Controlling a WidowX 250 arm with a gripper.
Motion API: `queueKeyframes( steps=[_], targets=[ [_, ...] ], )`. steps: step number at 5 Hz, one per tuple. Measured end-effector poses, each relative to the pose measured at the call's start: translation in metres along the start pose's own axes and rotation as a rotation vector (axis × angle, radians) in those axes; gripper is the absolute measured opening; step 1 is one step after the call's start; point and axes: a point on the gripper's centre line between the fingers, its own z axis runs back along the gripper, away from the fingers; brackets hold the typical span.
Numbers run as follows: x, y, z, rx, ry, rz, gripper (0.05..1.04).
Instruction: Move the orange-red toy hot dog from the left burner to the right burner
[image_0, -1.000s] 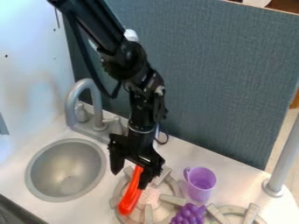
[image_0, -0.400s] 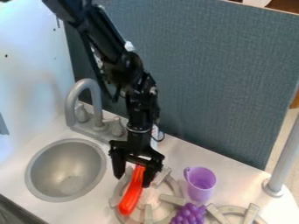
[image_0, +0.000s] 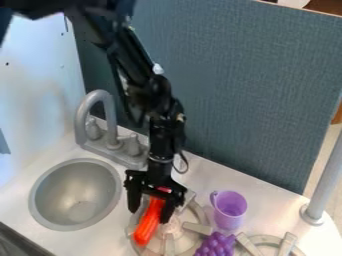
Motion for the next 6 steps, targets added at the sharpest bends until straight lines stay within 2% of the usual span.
queueKeyframes(
  steps=[1,2,3,4,6],
  targets=[
    [0.002,-0.011,-0.005,0.075,0.016,0.004,0.702],
    [-0.010,-0.007,-0.007,0.083,0.044,-0.020,0.573],
    [-0.020,-0.001,0.026,0.044,-0.008,-0.052,0.573],
    [-0.034,-0.006,0.047,0.038,-0.069,-0.101,0.573],
    [-0.056,-0.086,0.069,0.048,-0.137,-0.353,0.573]
  ],
)
